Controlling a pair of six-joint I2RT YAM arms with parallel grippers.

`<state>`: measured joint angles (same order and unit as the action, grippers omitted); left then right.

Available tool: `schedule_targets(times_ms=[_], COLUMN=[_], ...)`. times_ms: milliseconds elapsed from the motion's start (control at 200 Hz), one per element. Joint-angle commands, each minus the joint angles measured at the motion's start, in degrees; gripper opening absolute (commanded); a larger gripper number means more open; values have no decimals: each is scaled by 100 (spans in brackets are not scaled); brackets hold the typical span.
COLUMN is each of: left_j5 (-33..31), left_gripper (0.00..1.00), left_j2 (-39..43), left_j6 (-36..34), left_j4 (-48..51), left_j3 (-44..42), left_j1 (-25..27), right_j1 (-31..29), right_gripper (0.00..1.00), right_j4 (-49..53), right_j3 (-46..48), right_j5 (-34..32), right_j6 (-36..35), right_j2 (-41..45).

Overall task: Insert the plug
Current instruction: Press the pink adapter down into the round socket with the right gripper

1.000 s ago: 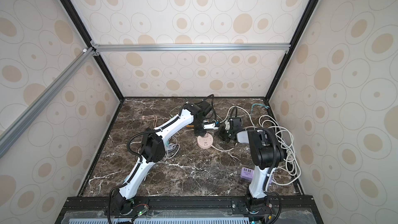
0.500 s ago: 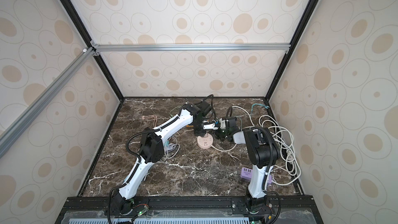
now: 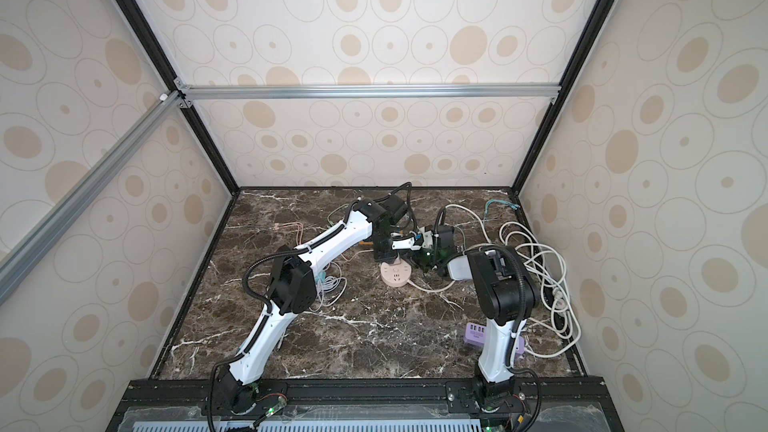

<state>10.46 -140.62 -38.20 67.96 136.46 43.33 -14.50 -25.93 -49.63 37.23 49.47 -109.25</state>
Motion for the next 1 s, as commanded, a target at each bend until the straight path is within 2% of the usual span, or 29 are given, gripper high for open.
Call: schedule_targets(times_ms=[0,125,230,345,445,605,715,815,995], left_j5=[298,201,79,57,46,18,53,-5,-50], left_gripper=[5,4,4,3,3,3,3,3,3], left_j2=[-540,-205,122,74,-41,-74,-11,83,566], left_j6=[-168,-151,-153,-142,-135,-143,-122,-61,74], left_j4=[333,224,-121,-121,-42,-1,59,147,-117], left_j3=[280,-344,-920,-834,-597,-438,-433,-486,-1388], left_j1=[114,109,105,97,95,88,85,88,81], right_j1=[-345,-313,-63,337,448,268,64,-194,-422], right_gripper=[4,4,4,4,5,5,4,4,5], right_j4=[765,672,748,1016,1448,1428,1269,1442,1161], right_j3=[132,357,357,312,118,157,178,109,168], right_j5=[270,43,3,-287,-349,-104,395,577,607], right_j6=[15,109,100,-27,-401,-470,-481,-647,-441], right_j2=[-268,-88,134,387,288,-99,-101,27,49])
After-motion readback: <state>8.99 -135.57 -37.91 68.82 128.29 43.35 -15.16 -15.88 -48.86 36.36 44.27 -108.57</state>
